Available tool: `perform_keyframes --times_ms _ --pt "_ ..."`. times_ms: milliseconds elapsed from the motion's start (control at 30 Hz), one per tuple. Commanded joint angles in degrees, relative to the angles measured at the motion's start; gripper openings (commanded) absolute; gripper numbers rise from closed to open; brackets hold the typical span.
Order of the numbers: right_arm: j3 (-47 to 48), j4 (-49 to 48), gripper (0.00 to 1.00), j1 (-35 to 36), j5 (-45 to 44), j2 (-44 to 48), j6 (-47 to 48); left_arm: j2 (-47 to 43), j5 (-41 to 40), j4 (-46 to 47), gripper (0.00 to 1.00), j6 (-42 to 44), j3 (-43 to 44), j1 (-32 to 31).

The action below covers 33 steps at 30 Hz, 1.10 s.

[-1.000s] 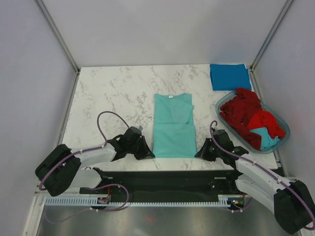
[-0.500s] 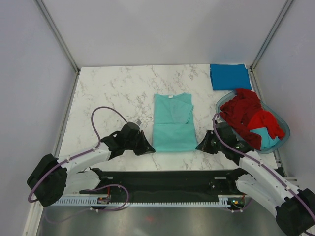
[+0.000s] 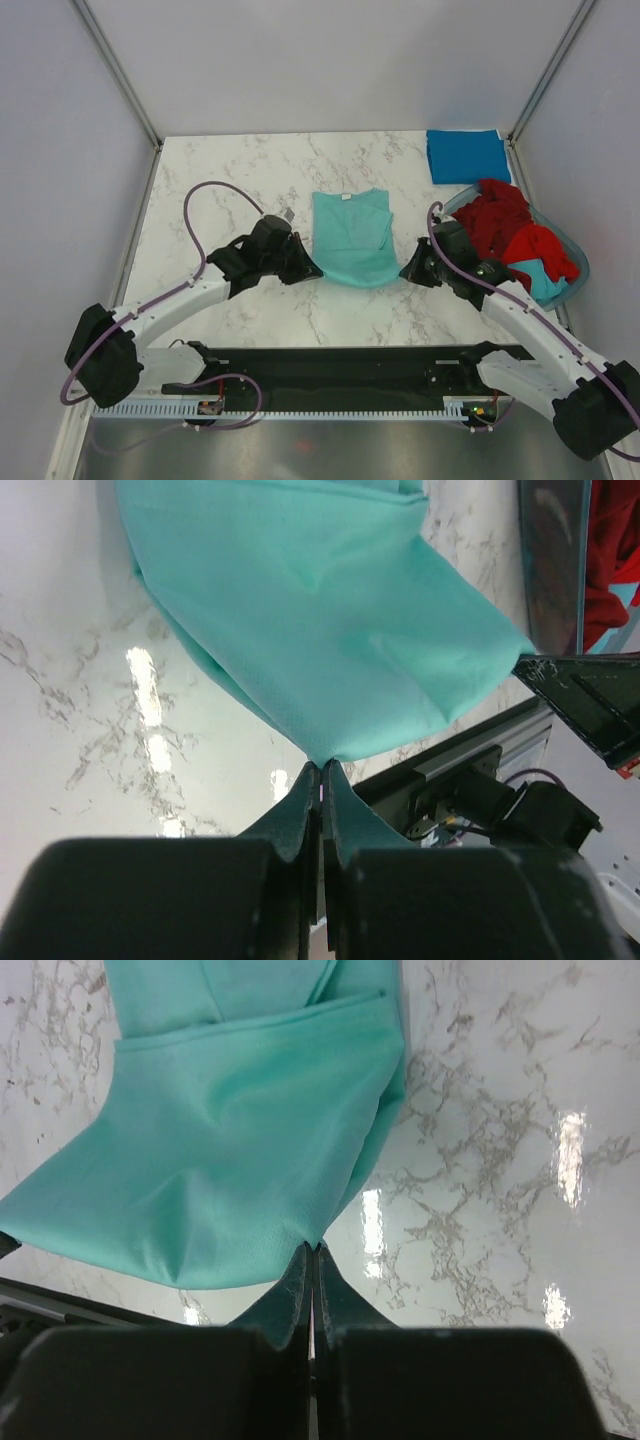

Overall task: Fold and stack the t-shirts
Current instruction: Fold the tshirt

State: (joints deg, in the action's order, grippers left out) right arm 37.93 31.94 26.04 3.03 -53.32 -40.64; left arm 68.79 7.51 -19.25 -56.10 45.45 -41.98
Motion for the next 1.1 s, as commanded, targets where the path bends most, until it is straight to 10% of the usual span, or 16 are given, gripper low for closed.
perform_keyframes --times_ms 0,900,1067 --pt "6.8 -1.0 0.0 0.1 -4.0 -4.5 3.1 2.7 -1.4 -1.9 0.02 5.2 5.4 3.0" --pt "69.3 -9.1 0.02 -12.9 2.6 -72.1 16.8 65.9 14.5 -1.0 0.03 18.3 73.2 24.0" --pt "77.5 -9.0 0.11 -14.9 2.8 -80.5 15.9 76.5 18.4 -0.6 0.3 20.2 87.2 26.0"
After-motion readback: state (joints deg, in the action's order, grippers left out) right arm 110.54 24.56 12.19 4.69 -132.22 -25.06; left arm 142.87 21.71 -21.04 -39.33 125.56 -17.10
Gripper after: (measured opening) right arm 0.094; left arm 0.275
